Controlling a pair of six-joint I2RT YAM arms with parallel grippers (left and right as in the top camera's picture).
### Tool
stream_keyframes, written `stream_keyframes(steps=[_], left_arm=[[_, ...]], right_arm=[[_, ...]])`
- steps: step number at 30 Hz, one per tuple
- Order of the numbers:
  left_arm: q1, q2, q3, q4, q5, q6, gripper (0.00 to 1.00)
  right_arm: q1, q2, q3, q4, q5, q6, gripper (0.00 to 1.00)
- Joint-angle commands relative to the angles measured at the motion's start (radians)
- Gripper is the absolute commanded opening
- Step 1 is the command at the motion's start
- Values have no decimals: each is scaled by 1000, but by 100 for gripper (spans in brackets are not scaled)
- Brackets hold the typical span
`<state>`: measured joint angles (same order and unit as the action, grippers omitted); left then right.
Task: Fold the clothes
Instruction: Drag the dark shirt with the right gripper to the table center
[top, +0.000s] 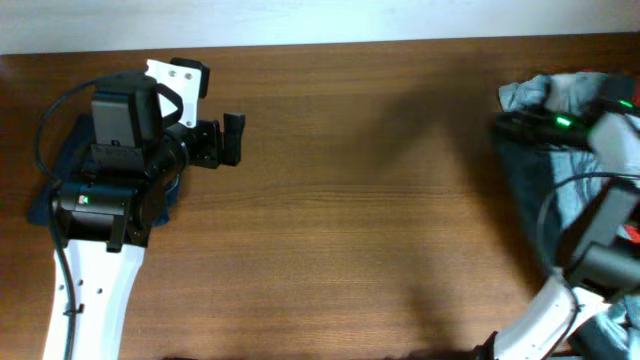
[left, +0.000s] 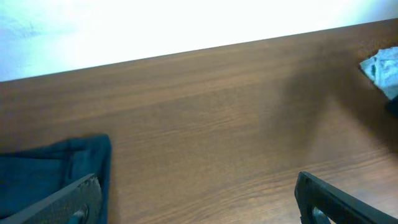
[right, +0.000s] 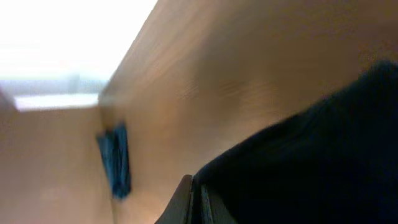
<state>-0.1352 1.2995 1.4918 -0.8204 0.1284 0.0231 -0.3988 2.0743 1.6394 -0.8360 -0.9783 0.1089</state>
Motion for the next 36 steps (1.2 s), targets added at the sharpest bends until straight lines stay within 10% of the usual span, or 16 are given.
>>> stream_keyframes(steps=[1, 23, 25, 36], left_arm=[[1, -15, 48, 0, -78, 27, 99], [1, -29, 90, -32, -239, 39, 99], [1, -27, 90, -45, -243, 39, 99], [1, 44, 89, -170, -248, 29, 99]], right_arm=[[201, -32, 1, -2, 42, -4, 4], [1262, -31, 1, 34, 544, -262, 11], [1310, -32, 1, 27, 616, -270, 33], [1226, -122, 1, -85, 890, -179, 49]])
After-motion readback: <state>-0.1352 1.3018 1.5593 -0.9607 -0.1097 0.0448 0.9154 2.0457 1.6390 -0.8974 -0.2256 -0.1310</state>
